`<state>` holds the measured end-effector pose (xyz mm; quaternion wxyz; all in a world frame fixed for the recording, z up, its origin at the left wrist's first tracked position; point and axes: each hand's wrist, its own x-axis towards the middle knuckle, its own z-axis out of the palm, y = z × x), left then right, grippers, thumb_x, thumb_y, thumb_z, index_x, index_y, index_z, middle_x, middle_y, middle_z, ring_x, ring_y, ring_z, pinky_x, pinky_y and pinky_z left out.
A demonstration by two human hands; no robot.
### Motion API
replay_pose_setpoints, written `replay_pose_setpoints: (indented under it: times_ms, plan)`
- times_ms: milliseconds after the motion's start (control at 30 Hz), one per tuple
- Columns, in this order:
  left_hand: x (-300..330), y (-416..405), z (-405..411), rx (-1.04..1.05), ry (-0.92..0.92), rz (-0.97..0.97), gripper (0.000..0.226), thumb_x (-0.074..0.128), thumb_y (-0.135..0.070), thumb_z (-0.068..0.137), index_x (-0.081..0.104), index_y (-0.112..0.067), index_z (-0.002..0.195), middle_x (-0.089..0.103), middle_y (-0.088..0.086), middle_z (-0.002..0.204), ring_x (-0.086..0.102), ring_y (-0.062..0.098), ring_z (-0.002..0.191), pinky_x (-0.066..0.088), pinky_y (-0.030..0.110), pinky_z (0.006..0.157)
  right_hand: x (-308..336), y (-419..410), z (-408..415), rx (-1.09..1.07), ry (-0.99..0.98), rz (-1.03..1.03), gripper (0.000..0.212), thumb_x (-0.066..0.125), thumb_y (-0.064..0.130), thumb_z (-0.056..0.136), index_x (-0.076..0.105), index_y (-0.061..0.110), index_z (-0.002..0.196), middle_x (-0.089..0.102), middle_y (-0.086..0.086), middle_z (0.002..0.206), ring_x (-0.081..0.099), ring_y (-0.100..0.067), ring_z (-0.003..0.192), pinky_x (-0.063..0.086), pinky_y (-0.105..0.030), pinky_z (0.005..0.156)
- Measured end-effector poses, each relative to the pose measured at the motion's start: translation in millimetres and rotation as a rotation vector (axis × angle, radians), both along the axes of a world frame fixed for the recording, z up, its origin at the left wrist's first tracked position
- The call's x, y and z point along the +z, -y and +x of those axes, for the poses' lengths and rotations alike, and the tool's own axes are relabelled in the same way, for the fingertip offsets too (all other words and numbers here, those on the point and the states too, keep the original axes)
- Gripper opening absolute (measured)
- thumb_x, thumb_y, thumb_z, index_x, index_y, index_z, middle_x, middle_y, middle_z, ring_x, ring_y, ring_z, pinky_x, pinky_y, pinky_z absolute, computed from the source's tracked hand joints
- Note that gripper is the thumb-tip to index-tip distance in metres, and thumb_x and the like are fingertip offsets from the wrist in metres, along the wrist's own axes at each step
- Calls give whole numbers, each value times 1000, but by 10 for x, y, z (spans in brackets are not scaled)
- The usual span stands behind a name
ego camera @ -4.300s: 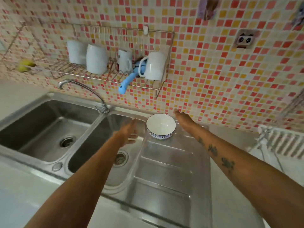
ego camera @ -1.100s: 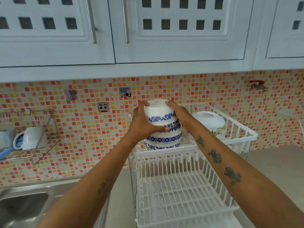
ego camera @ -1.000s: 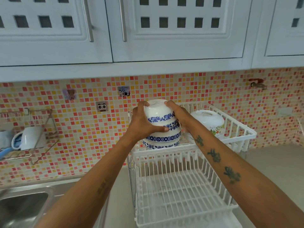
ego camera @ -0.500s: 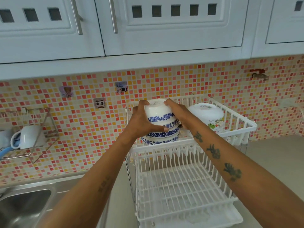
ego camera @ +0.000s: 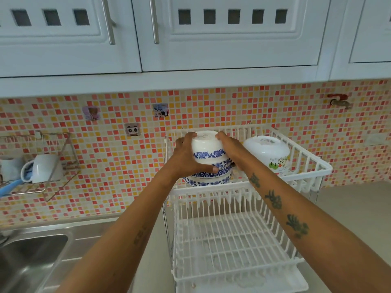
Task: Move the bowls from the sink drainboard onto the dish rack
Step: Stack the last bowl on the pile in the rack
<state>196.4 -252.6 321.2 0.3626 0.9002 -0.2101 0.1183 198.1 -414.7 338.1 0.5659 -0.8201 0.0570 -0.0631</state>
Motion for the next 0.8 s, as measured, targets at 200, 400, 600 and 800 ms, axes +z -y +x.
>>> replay_pose_setpoints:
  times_ms: [200, 400, 600, 800]
  plan:
    - [13, -36, -66, -3, -20, 15, 122, 89, -45, 58, 14, -23, 151, 23, 10, 146, 34, 31, 135, 37, 48, 112, -112, 49, 126, -21, 42, -39, 85, 27, 74, 64, 56, 19, 123, 66, -11, 120, 62, -32, 107, 46, -50, 99]
    - [42, -90, -216, 12, -5, 88, 123, 87, -45, 63, 8, -15, 153, 18, 13, 152, 33, 35, 138, 35, 49, 113, -9, -178, -284, -99, 136, -237, 61, 28, 52, 96, 27, 24, 150, 34, -9, 155, 37, -31, 139, 29, -47, 115]
    - [131, -258, -379, 7, 19, 72, 107, 80, -42, 74, 13, -14, 152, 21, 14, 152, 32, 35, 139, 35, 46, 113, 37, -261, -449, -127, 118, -322, 62, 27, 52, 97, 18, 25, 152, 23, -13, 158, 30, -34, 142, 26, -49, 116]
    - [183, -614, -603, 38, 0, 113, 94, 67, -47, 84, 12, -13, 153, 14, 13, 158, 30, 39, 141, 34, 52, 113, 47, -415, -692, -163, 147, -427, 62, 29, 49, 98, 19, 20, 152, 19, -16, 158, 23, -36, 145, 19, -51, 118]
